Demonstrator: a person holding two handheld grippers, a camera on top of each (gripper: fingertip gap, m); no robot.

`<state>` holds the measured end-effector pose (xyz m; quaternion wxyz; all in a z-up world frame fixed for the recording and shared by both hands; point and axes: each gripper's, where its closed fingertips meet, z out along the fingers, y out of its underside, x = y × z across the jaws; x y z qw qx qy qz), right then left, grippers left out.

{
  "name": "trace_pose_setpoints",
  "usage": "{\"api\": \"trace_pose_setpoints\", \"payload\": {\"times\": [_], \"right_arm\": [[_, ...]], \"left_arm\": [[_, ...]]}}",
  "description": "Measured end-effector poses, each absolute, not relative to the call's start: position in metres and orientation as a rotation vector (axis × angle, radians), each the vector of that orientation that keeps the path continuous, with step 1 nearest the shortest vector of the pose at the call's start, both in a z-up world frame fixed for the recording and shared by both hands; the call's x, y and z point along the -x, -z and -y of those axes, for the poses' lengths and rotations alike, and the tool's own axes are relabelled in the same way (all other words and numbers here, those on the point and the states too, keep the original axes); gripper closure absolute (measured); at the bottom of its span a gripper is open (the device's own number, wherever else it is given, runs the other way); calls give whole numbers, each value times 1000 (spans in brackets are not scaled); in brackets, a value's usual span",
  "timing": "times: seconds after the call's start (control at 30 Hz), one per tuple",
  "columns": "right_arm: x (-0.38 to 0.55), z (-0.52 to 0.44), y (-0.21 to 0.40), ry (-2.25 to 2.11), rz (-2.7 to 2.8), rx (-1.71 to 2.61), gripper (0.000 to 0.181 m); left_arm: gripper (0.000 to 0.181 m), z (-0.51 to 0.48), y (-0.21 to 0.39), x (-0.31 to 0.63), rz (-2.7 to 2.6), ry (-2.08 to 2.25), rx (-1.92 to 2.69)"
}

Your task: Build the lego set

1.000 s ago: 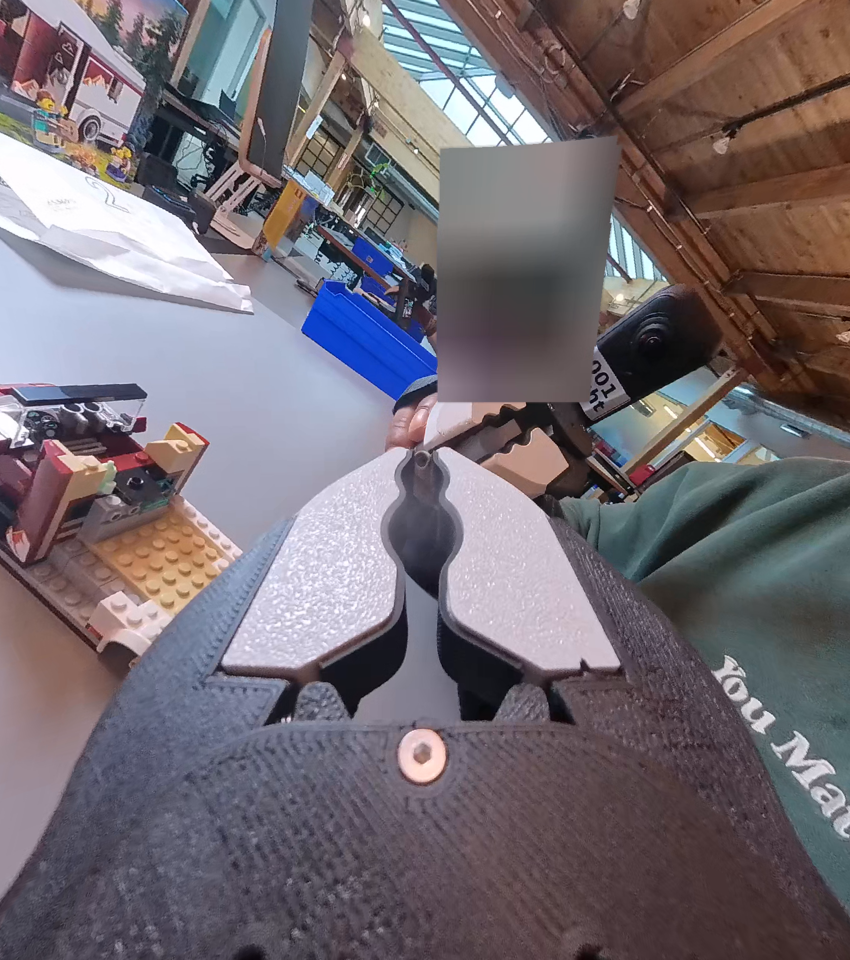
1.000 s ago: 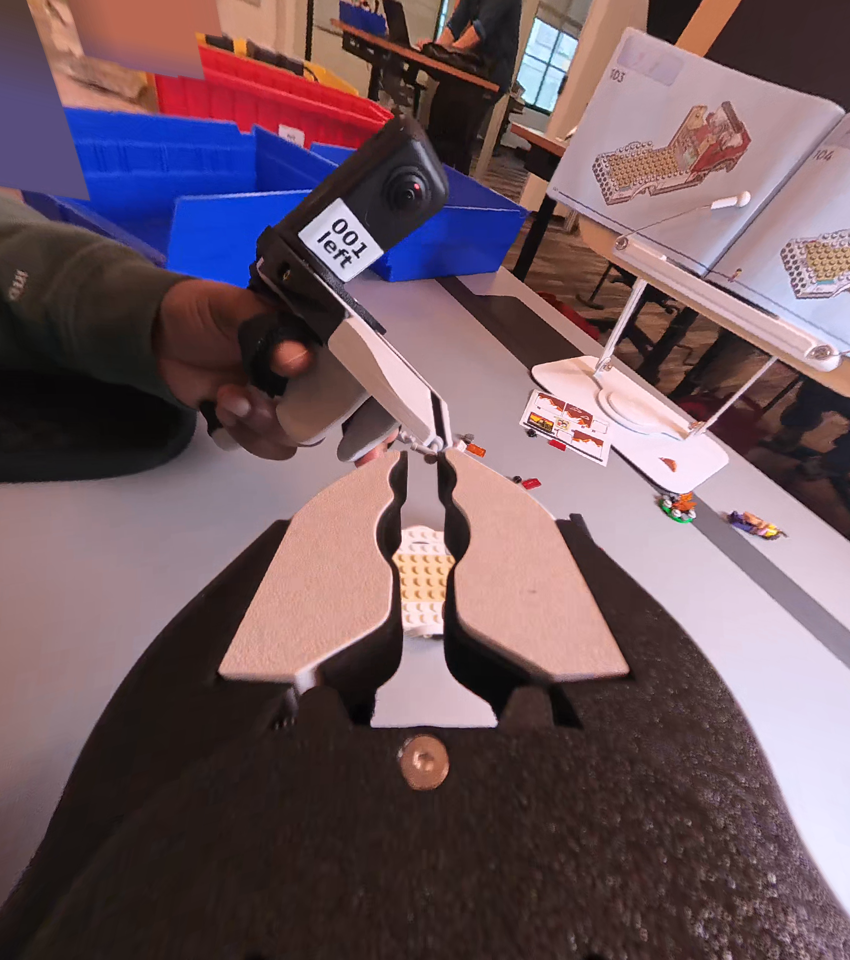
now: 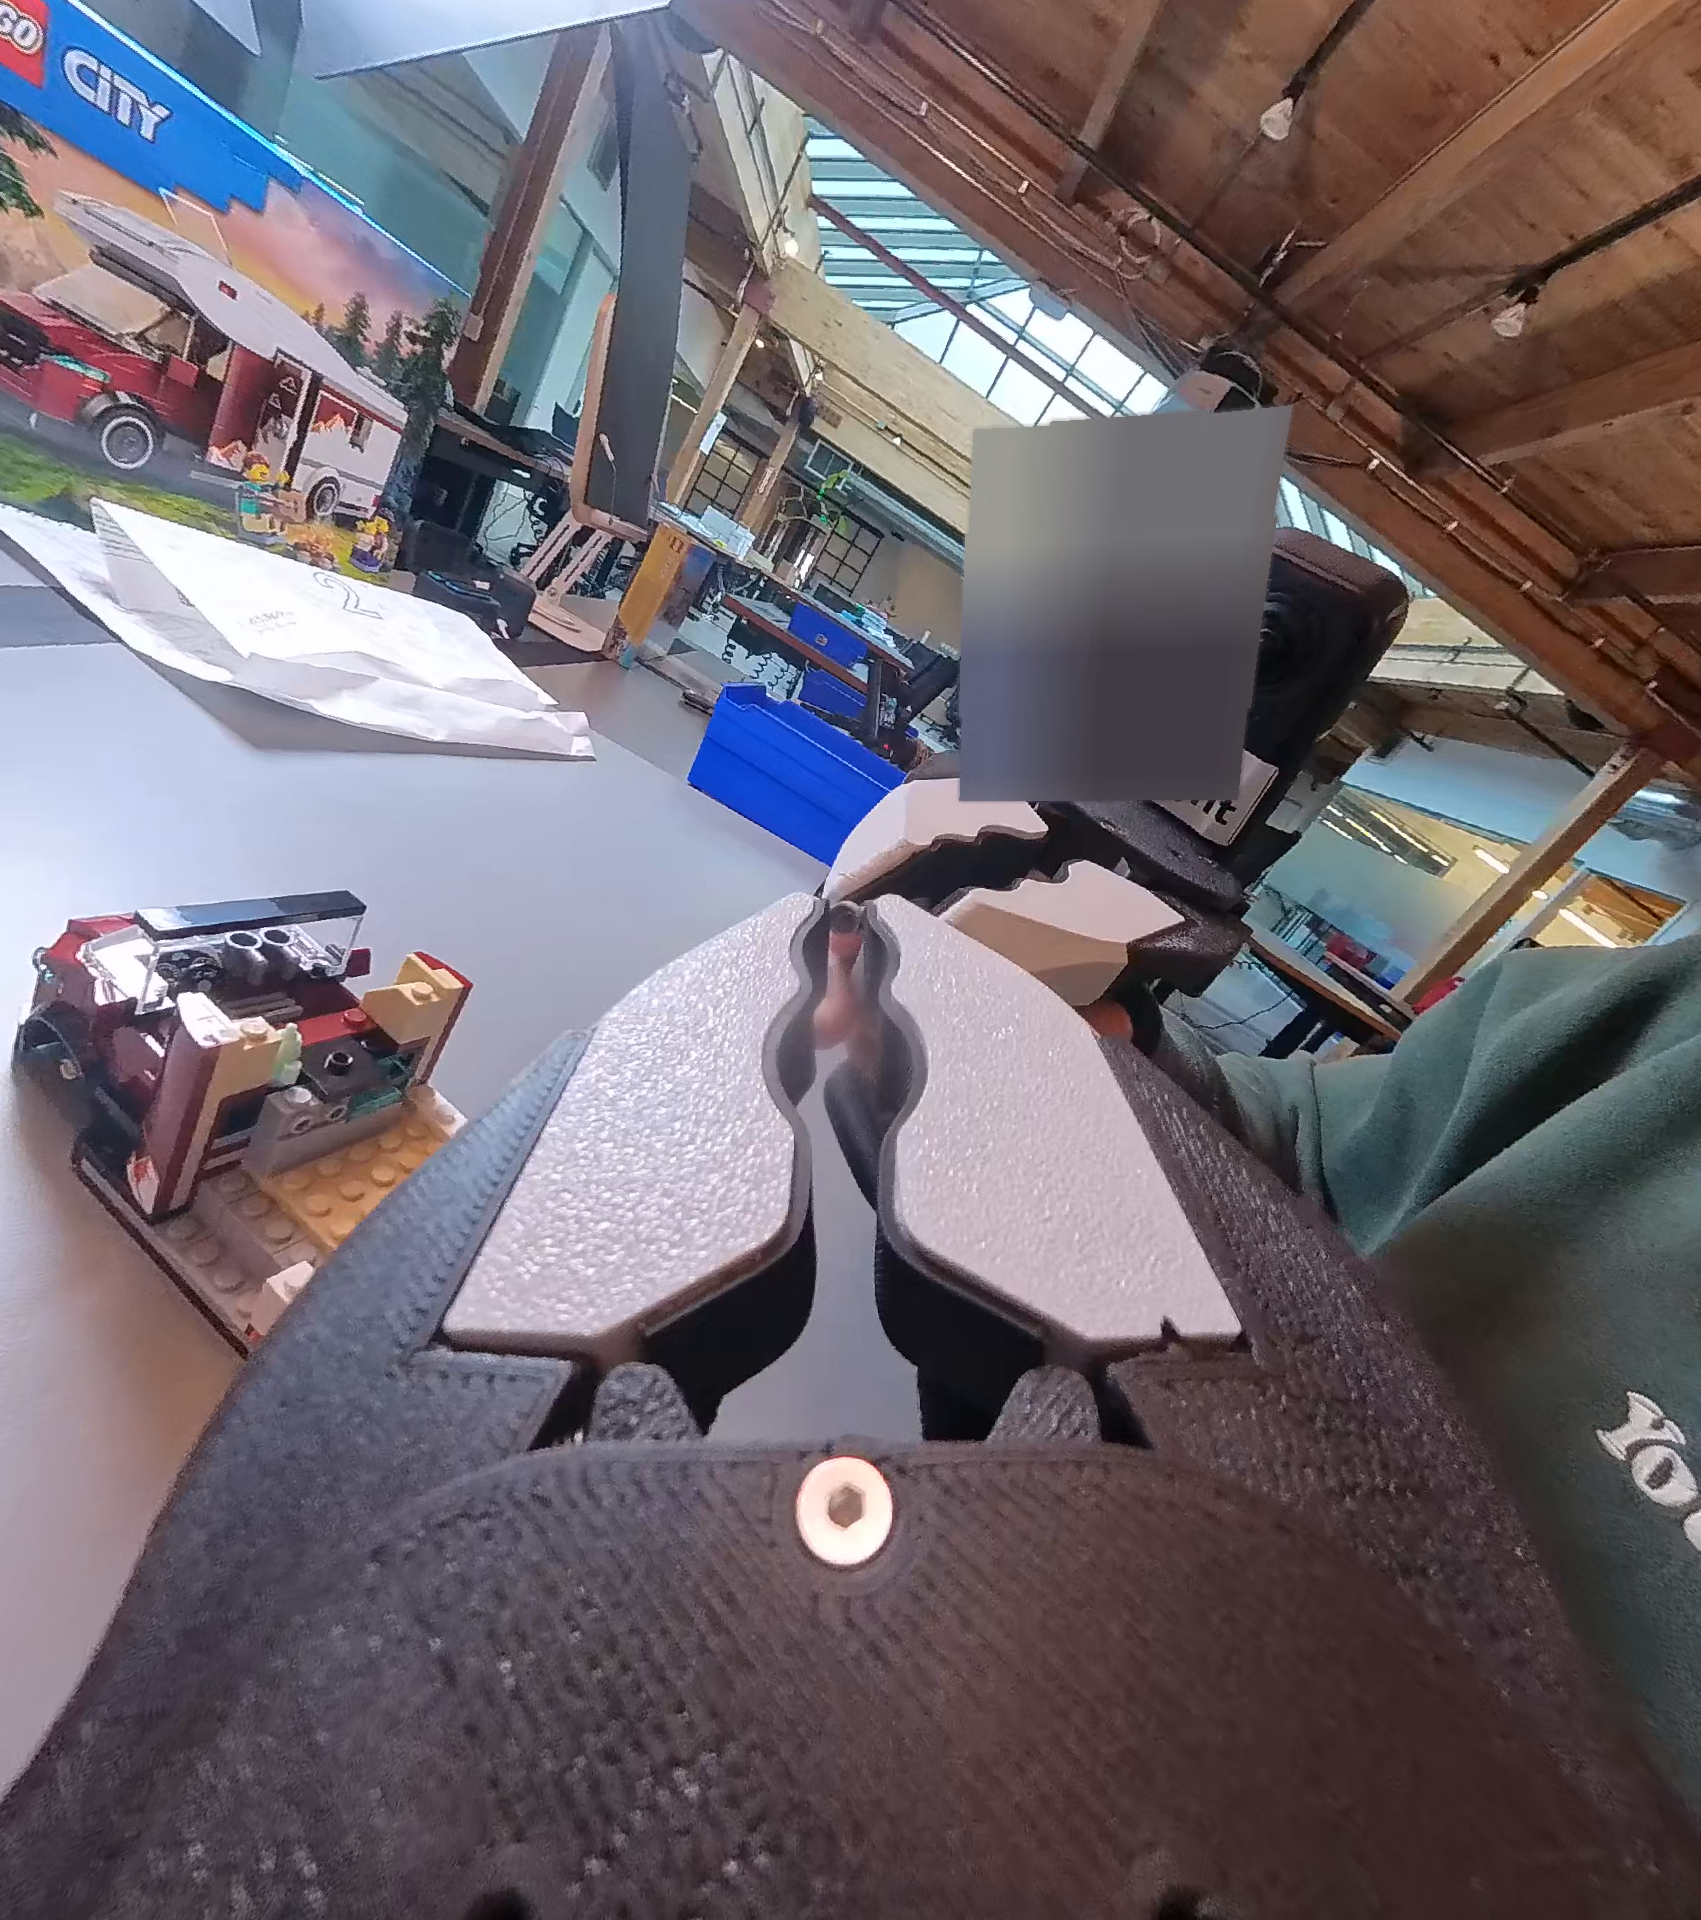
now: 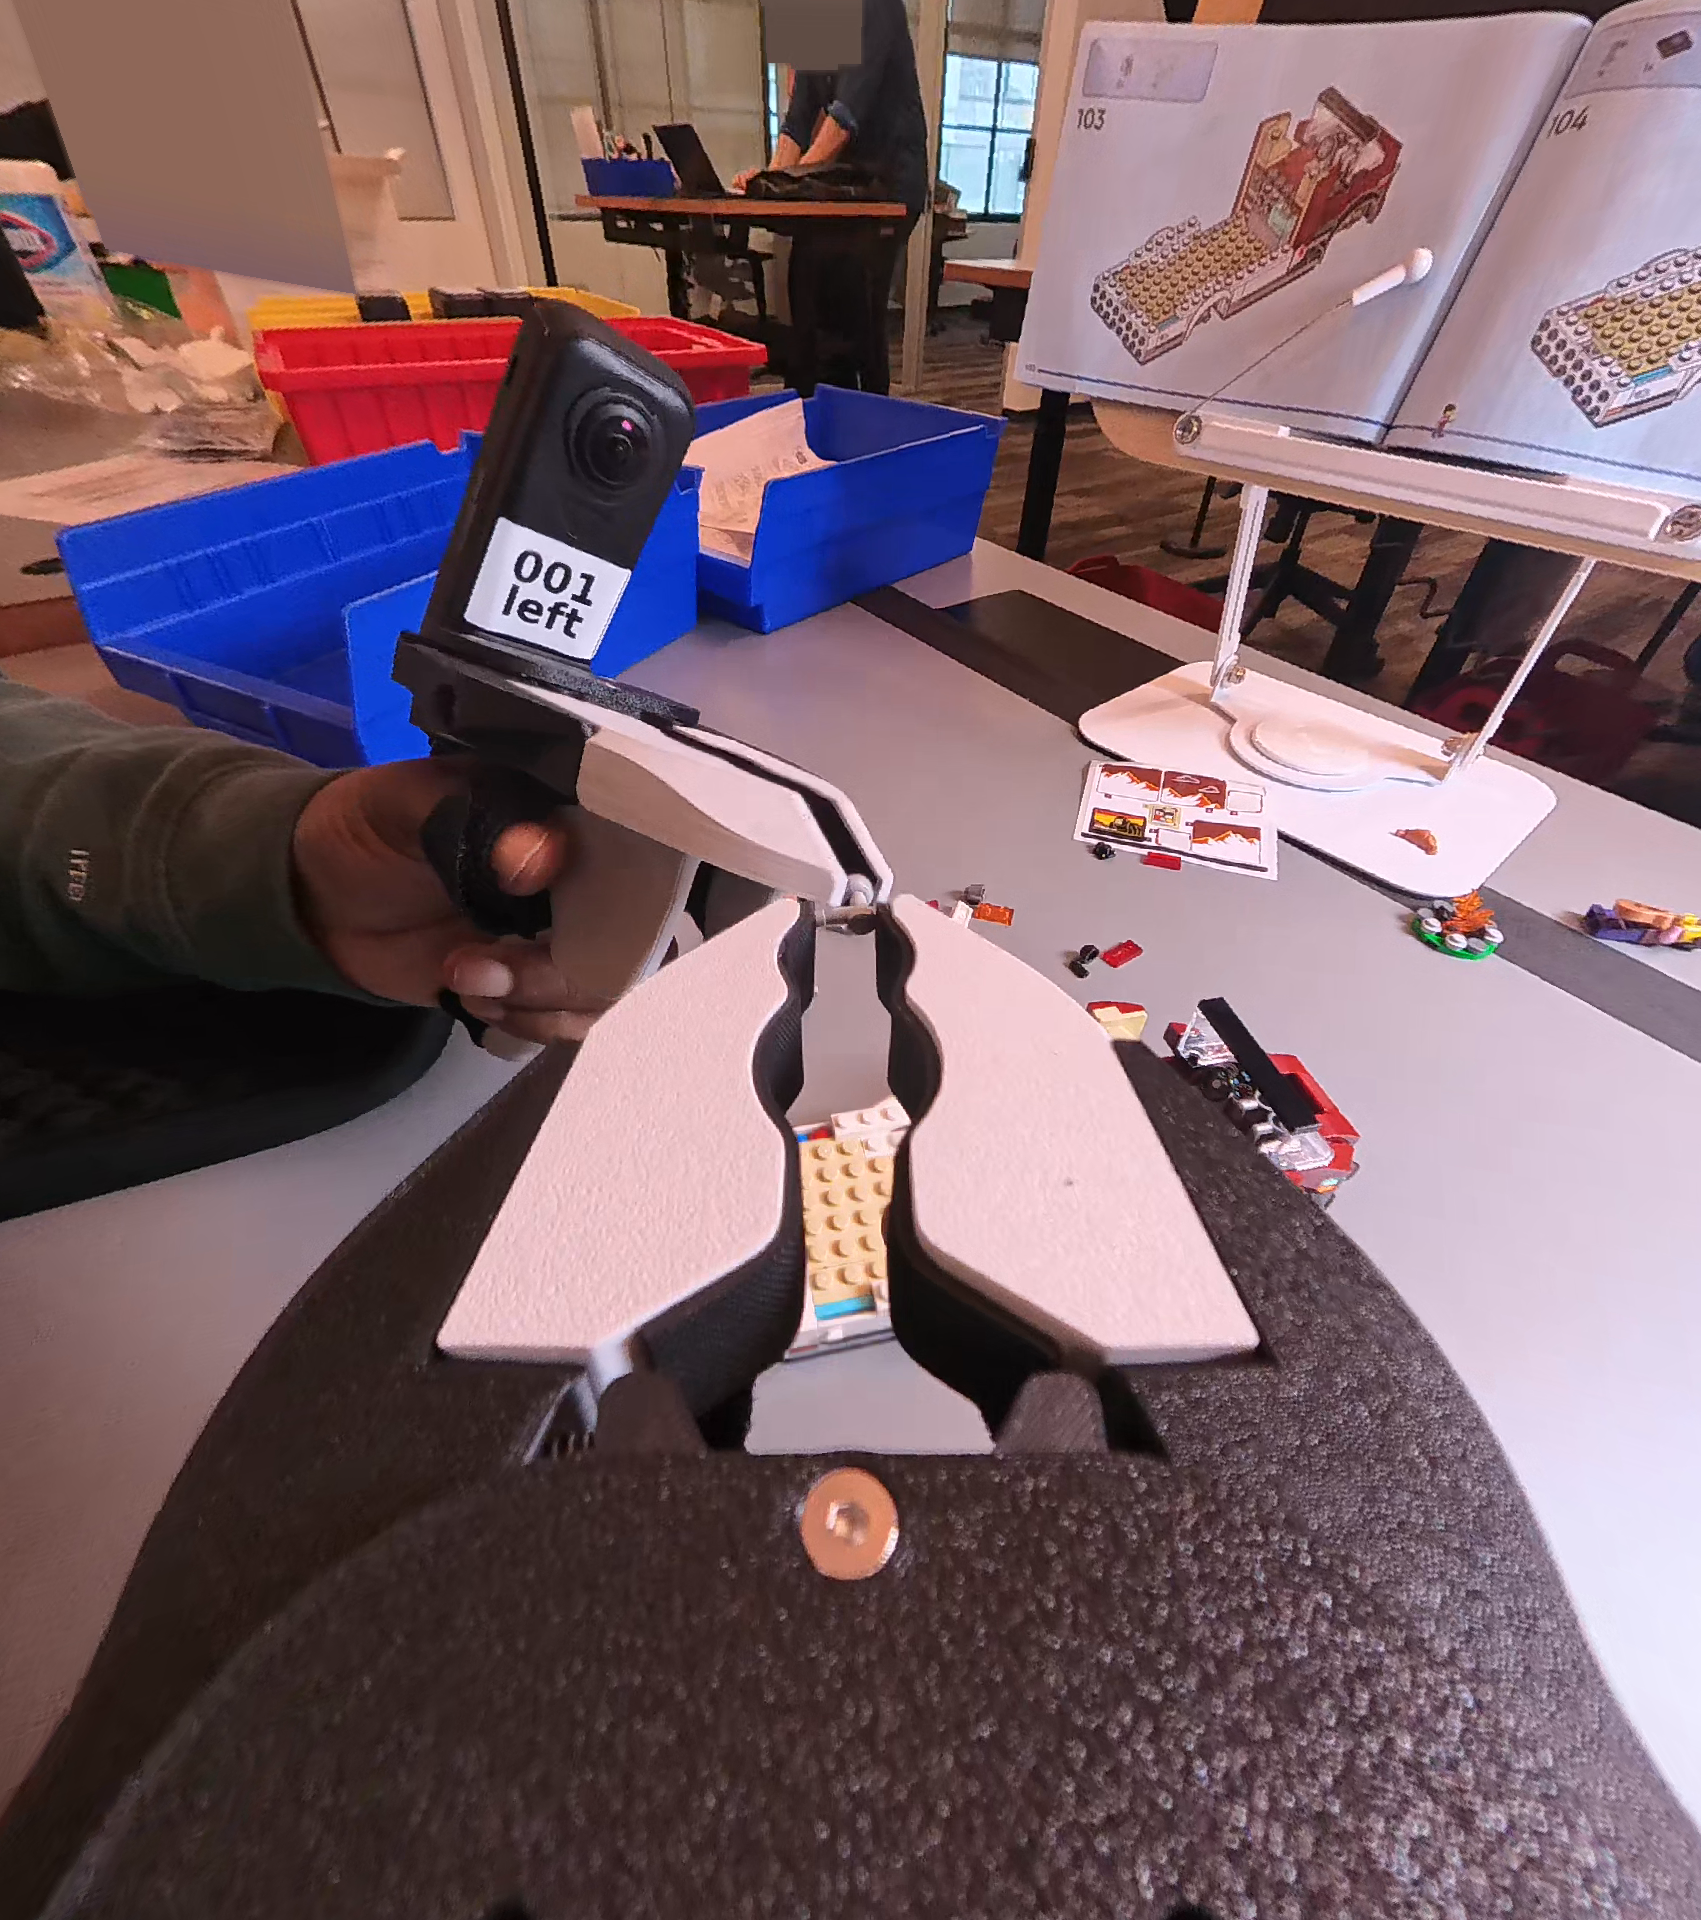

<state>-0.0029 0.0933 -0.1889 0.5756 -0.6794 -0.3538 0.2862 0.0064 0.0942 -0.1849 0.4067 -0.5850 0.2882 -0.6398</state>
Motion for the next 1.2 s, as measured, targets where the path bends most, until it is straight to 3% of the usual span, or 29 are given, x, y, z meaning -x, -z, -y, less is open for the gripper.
{"api": "trace_pose_setpoints", "payload": {"times": [0.67, 0.77, 1.0, 1.2], "right_arm": [[-2, -95, 202, -505, 1025, 1614, 171], [-12, -106, 212, -485, 1074, 1719, 171], [-28, -151, 251, -362, 1262, 2020, 171], [-32, -168, 271, -238, 1422, 2173, 171]], "left_arm": [[175, -97, 200, -10, -733, 1658, 1577], [158, -110, 213, -7, -796, 1496, 1636], [145, -142, 267, 3, -1101, 955, 1785], [143, -141, 299, 1, -1221, 878, 1866]]}}
